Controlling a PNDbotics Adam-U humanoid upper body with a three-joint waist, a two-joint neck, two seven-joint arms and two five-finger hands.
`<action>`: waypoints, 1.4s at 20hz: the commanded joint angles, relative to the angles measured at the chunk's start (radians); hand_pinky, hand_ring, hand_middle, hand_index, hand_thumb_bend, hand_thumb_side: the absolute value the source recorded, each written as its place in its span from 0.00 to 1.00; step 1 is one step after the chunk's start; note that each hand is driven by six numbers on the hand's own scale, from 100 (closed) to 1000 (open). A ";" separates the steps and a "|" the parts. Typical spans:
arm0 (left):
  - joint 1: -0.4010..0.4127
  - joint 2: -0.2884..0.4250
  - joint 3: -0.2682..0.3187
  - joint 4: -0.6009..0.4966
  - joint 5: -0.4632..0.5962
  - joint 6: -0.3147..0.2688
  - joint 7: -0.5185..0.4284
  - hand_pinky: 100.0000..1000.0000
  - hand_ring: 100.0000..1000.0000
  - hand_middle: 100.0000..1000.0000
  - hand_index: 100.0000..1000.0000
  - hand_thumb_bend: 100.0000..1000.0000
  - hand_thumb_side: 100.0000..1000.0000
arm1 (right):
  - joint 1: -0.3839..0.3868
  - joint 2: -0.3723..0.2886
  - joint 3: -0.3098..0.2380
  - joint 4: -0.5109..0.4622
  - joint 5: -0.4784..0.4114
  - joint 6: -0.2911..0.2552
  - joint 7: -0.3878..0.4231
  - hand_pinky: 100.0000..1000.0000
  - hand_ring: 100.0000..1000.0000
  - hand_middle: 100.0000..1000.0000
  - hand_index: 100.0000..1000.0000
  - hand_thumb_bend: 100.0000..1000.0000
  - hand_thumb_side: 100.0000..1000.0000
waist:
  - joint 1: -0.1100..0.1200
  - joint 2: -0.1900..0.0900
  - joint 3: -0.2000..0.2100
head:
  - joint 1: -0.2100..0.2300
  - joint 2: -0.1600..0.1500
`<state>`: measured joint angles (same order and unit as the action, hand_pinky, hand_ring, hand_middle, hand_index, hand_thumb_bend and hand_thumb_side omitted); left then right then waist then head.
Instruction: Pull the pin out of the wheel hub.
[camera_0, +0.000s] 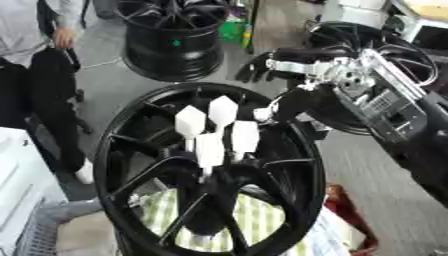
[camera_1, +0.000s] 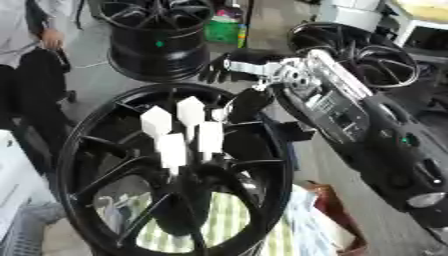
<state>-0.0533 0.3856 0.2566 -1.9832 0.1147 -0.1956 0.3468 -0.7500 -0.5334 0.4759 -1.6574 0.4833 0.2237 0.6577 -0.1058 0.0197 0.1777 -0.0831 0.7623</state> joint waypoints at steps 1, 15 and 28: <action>-0.005 0.014 0.004 -0.017 -0.001 -0.001 -0.006 0.82 0.83 0.61 0.83 0.28 0.42 | -0.011 -0.029 -0.002 -0.024 -0.011 -0.008 0.024 0.83 0.86 0.80 0.88 0.15 0.35 | 0.007 -0.006 -0.001 | -0.001 -0.011; -0.002 0.007 -0.001 -0.017 0.005 0.004 -0.019 0.82 0.83 0.61 0.83 0.27 0.43 | 0.016 -0.027 -0.006 0.013 -0.012 -0.069 0.086 0.84 0.87 0.82 0.89 0.23 0.29 | 0.006 -0.003 0.005 | -0.008 -0.020; -0.004 0.005 -0.005 -0.017 0.009 0.005 -0.025 0.82 0.83 0.60 0.83 0.26 0.44 | 0.024 -0.015 -0.016 0.066 -0.002 -0.100 0.080 0.84 0.87 0.83 0.89 0.25 0.26 | 0.004 0.003 0.012 | -0.014 -0.024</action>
<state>-0.0518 0.3771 0.2518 -1.9832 0.1234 -0.1905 0.3247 -0.7119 -0.5330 0.4750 -1.5913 0.4806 0.1289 0.7399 -0.1078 0.0302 0.1911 -0.0929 0.7501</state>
